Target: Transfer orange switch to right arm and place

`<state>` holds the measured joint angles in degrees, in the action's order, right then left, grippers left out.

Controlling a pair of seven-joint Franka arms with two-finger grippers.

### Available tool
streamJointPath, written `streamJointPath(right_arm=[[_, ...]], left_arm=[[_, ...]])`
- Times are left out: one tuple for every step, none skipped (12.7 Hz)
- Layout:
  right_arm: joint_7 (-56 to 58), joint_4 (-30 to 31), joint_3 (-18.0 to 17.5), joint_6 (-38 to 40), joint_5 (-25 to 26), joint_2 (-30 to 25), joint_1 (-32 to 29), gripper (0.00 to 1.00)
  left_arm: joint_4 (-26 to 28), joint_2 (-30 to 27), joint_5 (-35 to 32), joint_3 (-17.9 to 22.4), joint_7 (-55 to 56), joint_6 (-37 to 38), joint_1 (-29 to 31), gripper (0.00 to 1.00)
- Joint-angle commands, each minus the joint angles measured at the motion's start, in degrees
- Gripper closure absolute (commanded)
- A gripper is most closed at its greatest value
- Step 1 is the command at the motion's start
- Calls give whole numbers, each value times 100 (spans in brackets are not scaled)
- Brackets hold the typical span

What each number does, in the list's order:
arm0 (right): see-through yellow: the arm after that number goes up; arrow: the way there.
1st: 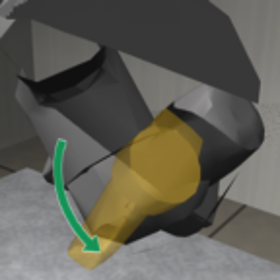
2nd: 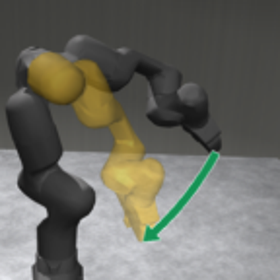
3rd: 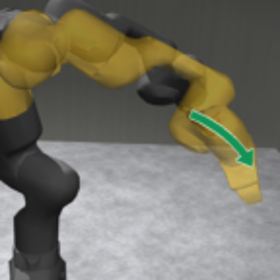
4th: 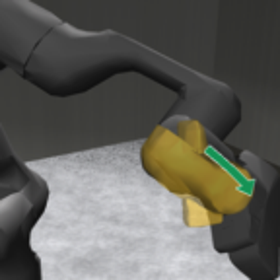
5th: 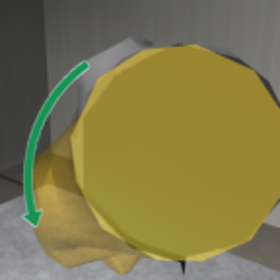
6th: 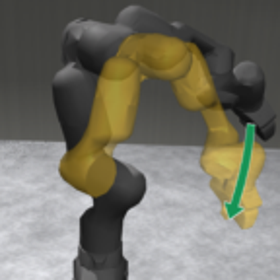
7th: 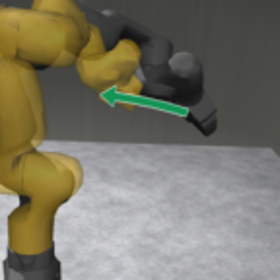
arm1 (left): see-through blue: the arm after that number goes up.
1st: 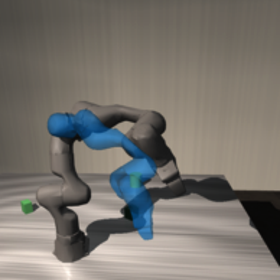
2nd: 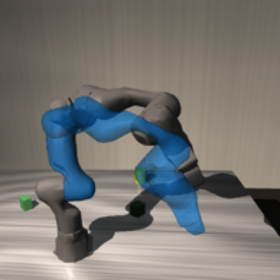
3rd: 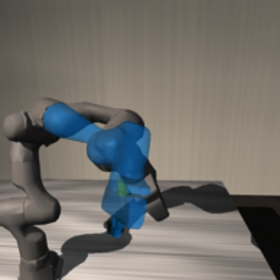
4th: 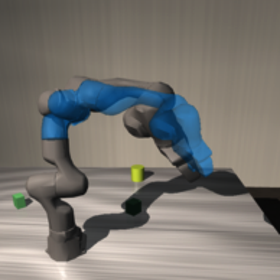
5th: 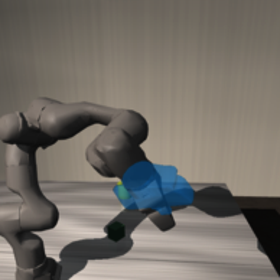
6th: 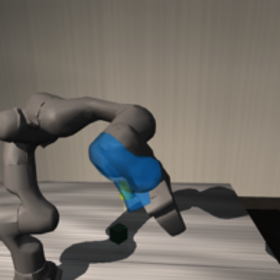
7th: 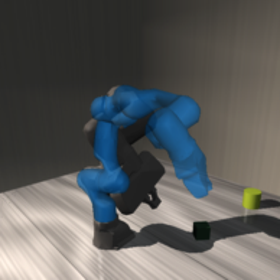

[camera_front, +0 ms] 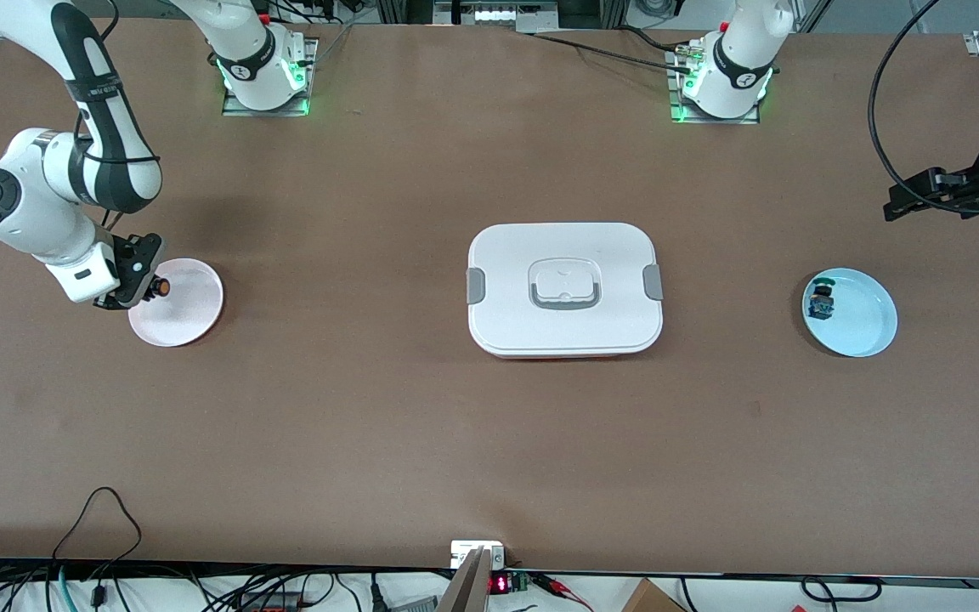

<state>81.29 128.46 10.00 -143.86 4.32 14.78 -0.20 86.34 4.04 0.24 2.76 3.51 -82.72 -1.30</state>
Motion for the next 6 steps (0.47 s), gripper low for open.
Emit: streamJointPath(right_arm=[[89, 39, -33, -301, 69, 183, -68, 86], [89, 39, -33, -336, 69, 218, -68, 86], [89, 39, -33, -354, 69, 262, -68, 86], [89, 39, -33, -415, 69, 315, -68, 86], [89, 56, -33, -520, 69, 367, -60, 86], [89, 65, -33, -582, 69, 394, -51, 86]], left_arm=[[374, -299, 11, -47, 343, -157, -107, 0], [366, -273, 20, -56, 395, -157, -107, 0], [287, -203, 20, -56, 587, -157, -125, 0], [252, -150, 20, -65, 841, -139, -134, 0], [251, -149, 29, -82, 870, -139, -125, 0], [243, -141, 20, -135, 870, -148, -125, 0]])
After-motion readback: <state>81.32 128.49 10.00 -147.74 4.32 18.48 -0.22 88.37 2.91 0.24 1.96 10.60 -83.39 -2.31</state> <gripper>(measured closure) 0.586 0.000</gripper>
